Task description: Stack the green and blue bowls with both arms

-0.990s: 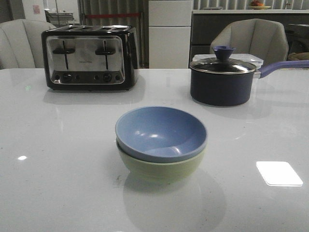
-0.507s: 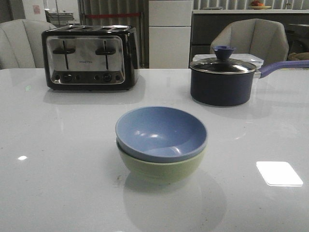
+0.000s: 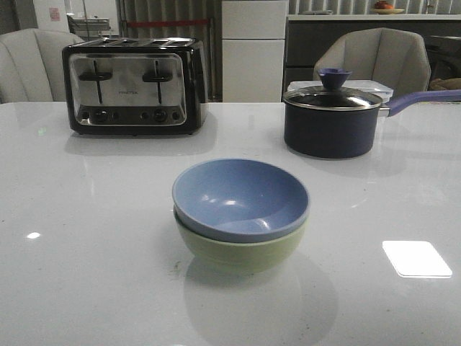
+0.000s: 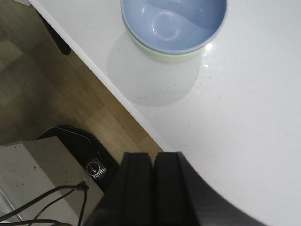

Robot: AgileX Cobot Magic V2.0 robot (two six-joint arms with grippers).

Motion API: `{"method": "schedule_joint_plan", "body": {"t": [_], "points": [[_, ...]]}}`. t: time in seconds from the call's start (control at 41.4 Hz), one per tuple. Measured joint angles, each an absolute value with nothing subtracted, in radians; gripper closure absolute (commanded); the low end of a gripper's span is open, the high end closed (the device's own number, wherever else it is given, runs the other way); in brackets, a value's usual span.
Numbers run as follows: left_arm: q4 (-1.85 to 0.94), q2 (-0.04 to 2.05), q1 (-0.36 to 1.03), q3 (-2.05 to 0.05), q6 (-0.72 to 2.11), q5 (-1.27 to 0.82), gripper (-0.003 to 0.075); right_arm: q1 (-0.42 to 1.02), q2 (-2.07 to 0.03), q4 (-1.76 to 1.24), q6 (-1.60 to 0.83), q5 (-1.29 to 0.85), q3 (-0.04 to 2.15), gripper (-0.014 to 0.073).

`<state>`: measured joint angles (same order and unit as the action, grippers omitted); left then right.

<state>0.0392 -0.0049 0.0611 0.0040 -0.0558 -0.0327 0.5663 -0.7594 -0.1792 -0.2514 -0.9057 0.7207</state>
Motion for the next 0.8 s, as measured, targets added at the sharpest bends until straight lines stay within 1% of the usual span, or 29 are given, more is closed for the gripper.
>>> {"method": "schedule_joint_plan", "body": {"t": [0.145,0.241,0.314,0.555,0.676,0.797], "points": [[0.039,-0.005,0.061,0.004,-0.056,-0.033,0.0627,0.546,-0.739,-0.173,-0.251,-0.888,0.716,0.0538],[0.039,-0.005,0.061,0.004,-0.056,-0.033,0.0627,0.474,-0.681,-0.171,-0.251,-0.794,0.672,0.0538],[0.039,-0.005,0.061,0.004,-0.056,-0.033,0.0627,0.407,-0.610,-0.168,-0.251,-0.695,0.613,0.0538],[0.039,-0.005,0.061,0.004,-0.056,-0.033,0.0627,0.185,-0.277,-0.168,-0.251,-0.309,0.311,0.0538],[0.039,-0.005,0.061,0.004,-0.056,-0.033,0.0627,0.126,-0.137,-0.168,-0.251,-0.224,0.183,0.0538],[0.039,-0.005,0.061,0.004,-0.056,-0.033,0.0627,0.113,-0.048,-0.168,-0.251,-0.188,0.083,0.0538]]}}
